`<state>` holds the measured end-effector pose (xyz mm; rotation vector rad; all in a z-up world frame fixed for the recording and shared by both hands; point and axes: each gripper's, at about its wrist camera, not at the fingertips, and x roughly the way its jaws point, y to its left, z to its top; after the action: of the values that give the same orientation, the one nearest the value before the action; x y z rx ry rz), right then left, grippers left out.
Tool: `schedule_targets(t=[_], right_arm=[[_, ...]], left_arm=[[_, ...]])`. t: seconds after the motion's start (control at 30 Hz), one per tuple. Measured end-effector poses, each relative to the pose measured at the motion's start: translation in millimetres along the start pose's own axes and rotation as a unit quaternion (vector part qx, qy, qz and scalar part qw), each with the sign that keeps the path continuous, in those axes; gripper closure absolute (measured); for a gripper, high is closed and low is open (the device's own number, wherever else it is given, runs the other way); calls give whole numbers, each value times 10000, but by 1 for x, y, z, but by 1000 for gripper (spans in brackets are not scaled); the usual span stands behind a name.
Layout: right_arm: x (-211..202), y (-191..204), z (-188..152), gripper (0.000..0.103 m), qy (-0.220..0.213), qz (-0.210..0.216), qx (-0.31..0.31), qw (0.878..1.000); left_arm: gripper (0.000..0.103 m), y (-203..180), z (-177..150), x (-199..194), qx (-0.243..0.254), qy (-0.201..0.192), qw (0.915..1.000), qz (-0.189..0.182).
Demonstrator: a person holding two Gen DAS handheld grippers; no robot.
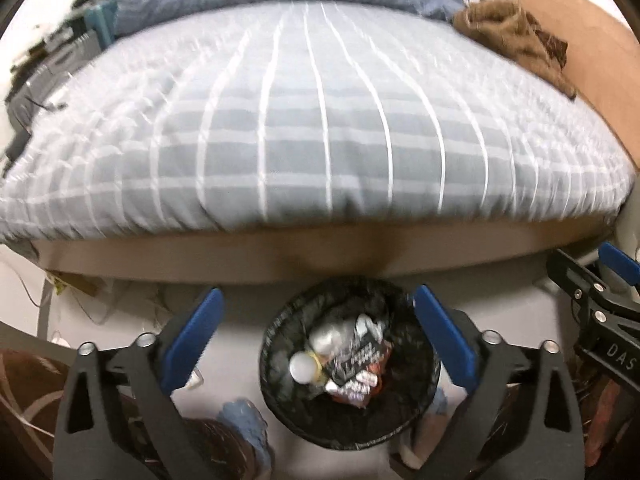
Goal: Collect trash
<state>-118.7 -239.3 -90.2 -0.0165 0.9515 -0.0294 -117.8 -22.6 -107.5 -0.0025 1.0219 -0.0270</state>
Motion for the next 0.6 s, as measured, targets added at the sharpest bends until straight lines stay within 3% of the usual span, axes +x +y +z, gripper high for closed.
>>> schedule_targets(t=[0.33, 0.6], right_arm=[[-102, 3, 27, 8, -905, 2, -6, 9959], [-148, 13, 19, 8, -1178, 6, -150, 9929]], left_arm=[[6, 15, 32, -109, -41, -902, 9959, -12], [6, 14, 22, -159, 37, -1171, 9931, -76]])
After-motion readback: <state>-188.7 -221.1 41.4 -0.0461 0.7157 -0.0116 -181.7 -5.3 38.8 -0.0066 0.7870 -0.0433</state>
